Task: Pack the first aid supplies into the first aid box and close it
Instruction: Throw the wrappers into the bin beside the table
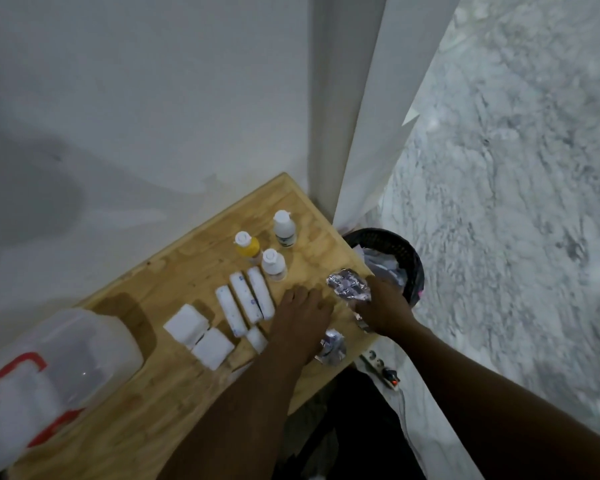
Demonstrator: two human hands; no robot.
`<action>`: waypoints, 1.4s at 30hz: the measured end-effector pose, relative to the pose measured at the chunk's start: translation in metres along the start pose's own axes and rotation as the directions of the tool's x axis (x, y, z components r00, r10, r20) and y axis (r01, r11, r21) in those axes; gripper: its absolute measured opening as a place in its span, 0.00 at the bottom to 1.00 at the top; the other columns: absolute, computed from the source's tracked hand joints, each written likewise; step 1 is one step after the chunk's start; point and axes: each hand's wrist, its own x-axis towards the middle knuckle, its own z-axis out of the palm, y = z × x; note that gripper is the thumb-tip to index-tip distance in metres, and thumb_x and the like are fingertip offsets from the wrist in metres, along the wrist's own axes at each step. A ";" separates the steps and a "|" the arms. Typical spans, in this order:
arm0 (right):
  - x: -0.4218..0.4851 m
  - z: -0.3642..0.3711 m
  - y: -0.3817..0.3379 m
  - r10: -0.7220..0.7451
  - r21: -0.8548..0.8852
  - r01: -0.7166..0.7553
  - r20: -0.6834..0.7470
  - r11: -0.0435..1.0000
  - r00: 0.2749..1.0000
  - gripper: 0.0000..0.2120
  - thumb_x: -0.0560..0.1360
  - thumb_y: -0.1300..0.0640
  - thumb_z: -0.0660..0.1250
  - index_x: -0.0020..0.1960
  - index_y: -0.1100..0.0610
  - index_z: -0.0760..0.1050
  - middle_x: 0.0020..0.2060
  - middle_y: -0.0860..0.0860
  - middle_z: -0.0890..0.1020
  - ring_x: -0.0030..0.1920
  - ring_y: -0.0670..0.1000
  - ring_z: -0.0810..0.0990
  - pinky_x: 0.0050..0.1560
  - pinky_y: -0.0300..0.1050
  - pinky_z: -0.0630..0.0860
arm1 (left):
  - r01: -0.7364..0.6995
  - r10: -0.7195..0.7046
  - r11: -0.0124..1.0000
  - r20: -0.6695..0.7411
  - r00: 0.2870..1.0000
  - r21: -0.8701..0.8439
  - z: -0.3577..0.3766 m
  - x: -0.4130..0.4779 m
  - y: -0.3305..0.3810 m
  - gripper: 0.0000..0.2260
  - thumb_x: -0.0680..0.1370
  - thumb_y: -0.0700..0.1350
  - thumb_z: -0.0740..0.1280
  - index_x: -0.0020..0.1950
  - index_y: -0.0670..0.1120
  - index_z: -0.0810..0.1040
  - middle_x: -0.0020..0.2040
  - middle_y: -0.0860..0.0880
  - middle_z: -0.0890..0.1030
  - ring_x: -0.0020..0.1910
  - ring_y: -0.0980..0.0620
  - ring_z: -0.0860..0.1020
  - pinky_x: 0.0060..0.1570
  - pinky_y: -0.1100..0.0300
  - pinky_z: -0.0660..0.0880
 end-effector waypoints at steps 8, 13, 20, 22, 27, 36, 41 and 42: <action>-0.005 -0.051 0.007 0.049 0.228 -0.027 -0.088 0.973 0.995 0.09 0.76 0.59 0.63 0.48 0.65 0.78 0.41 0.57 0.84 0.42 0.57 0.82 0.42 0.50 0.79 | -0.013 0.019 0.973 0.025 0.999 -0.231 -0.025 0.018 0.000 0.09 0.80 0.54 0.61 0.55 0.53 0.78 0.53 0.50 0.83 0.54 0.45 0.80 0.58 0.49 0.66; 0.002 -0.105 0.010 0.170 0.320 -0.092 -0.226 0.943 0.959 0.08 0.77 0.61 0.62 0.49 0.65 0.76 0.40 0.57 0.79 0.43 0.59 0.79 0.37 0.44 0.68 | 0.082 -0.127 0.752 -0.022 0.992 -0.655 -0.071 0.044 0.012 0.11 0.83 0.49 0.59 0.52 0.46 0.79 0.49 0.47 0.83 0.46 0.48 0.80 0.41 0.57 0.69; 0.040 -0.128 0.071 0.349 0.564 -0.175 -0.216 0.807 0.912 0.08 0.73 0.60 0.65 0.44 0.66 0.76 0.39 0.61 0.81 0.42 0.61 0.79 0.39 0.46 0.70 | 0.149 -0.164 0.653 0.053 0.985 -0.742 -0.112 0.128 0.042 0.06 0.78 0.42 0.66 0.42 0.45 0.74 0.37 0.50 0.78 0.37 0.48 0.79 0.32 0.64 0.67; 0.062 -0.109 0.096 0.379 0.576 -0.230 -0.152 0.785 0.913 0.05 0.73 0.61 0.65 0.41 0.63 0.74 0.36 0.57 0.78 0.39 0.58 0.76 0.35 0.45 0.67 | 0.177 -0.167 0.645 0.089 0.982 -0.743 -0.104 0.159 0.052 0.12 0.78 0.42 0.67 0.35 0.48 0.72 0.32 0.53 0.75 0.31 0.55 0.74 0.28 0.65 0.66; 0.125 -0.039 0.161 0.452 0.575 -0.347 -0.045 0.741 0.891 0.08 0.72 0.59 0.65 0.44 0.65 0.75 0.37 0.58 0.79 0.38 0.57 0.76 0.37 0.47 0.68 | 0.246 -0.136 0.689 0.212 0.968 -0.682 -0.049 0.246 0.071 0.07 0.75 0.45 0.69 0.41 0.42 0.77 0.36 0.47 0.80 0.37 0.46 0.80 0.37 0.55 0.75; 0.208 0.051 0.233 0.453 0.517 -0.389 0.003 0.762 0.891 0.18 0.72 0.60 0.65 0.30 0.45 0.63 0.27 0.46 0.71 0.32 0.51 0.72 0.30 0.42 0.63 | 0.276 -0.108 0.865 0.380 0.919 -0.420 0.065 0.353 0.079 0.09 0.74 0.48 0.72 0.44 0.43 0.76 0.48 0.39 0.80 0.46 0.42 0.81 0.33 0.57 0.67; 0.231 0.077 0.252 0.464 0.463 -0.464 0.121 0.756 0.877 0.05 0.72 0.56 0.67 0.37 0.52 0.73 0.32 0.51 0.77 0.39 0.56 0.78 0.39 0.49 0.76 | 0.260 -0.080 0.879 0.415 0.906 -0.399 0.101 0.378 0.079 0.18 0.74 0.44 0.73 0.32 0.46 0.66 0.39 0.41 0.79 0.41 0.41 0.79 0.28 0.59 0.63; 0.232 0.081 0.255 0.450 0.458 -0.464 0.146 0.759 0.881 0.06 0.72 0.55 0.67 0.46 0.56 0.77 0.38 0.53 0.81 0.43 0.56 0.80 0.45 0.51 0.78 | 0.262 -0.075 0.878 0.423 0.903 -0.402 0.106 0.380 0.080 0.19 0.74 0.43 0.73 0.31 0.46 0.65 0.41 0.38 0.80 0.43 0.39 0.81 0.29 0.58 0.64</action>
